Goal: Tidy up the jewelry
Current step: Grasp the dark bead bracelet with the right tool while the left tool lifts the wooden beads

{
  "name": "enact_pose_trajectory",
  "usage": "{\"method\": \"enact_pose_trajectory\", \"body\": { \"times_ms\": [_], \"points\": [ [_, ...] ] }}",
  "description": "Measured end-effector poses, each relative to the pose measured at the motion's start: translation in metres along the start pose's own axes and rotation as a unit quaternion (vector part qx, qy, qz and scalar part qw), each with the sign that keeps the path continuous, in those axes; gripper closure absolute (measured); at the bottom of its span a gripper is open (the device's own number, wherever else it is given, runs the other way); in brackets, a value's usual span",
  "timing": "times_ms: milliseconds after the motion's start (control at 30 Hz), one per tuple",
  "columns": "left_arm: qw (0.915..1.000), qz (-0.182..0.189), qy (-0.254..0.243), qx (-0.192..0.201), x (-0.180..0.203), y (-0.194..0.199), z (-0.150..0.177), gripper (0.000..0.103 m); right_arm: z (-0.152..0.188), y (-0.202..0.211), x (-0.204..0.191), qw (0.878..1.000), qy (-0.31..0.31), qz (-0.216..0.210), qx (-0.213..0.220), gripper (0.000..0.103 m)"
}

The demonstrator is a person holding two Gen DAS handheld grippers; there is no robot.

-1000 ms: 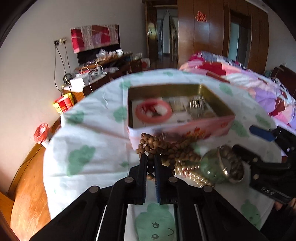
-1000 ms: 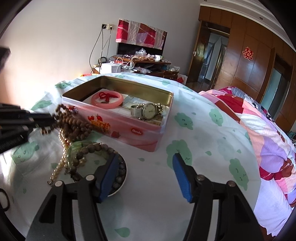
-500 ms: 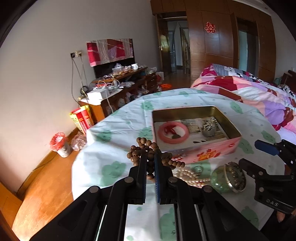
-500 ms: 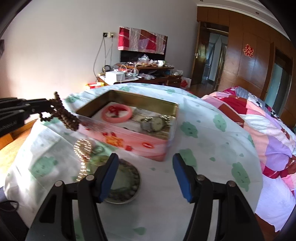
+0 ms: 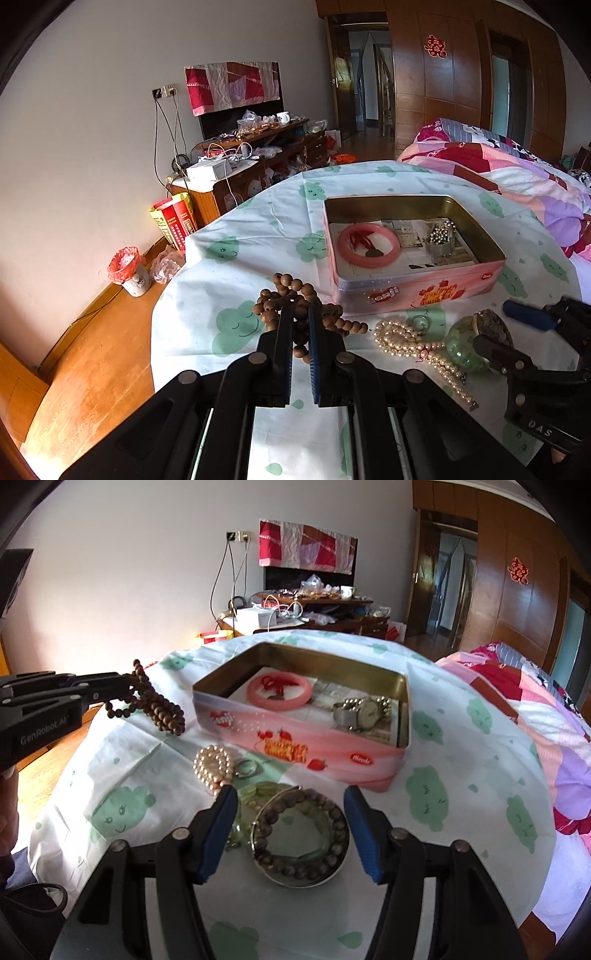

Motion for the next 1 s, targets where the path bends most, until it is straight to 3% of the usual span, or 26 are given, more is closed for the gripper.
{"method": "enact_pose_trajectory", "body": {
  "times_ms": [33,133,200,1000],
  "points": [
    [1.0,0.0,0.001,0.0,-0.001,0.0,0.0,0.096,0.001,-0.002,0.0,1.0,-0.002,-0.007,-0.007,0.062],
    [1.0,0.0,0.003,0.002,-0.001,0.001,-0.001,0.096,0.004,-0.003,-0.002,1.0,-0.004,-0.022,-0.015,0.085],
    [1.0,0.0,0.002,0.003,-0.001,0.001,-0.002,0.096,0.003,0.001,-0.006,1.0,0.004,-0.022,-0.01,0.093],
    [0.9993,0.003,0.01,0.036,-0.004,0.02,-0.02,0.096,-0.027,0.04,0.008,0.997,0.011,0.002,0.072,0.093]
  ]
}}
Point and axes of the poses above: each gripper's, at about its wrist camera, not at the fingertips, and y roughly against the way its jaws point, x to its right, z to its underside, the point moved 1 cm from there along -y, roughly the way its jaws point, and after that the axes turned 7 degrees about x, right-handed, at the moved point
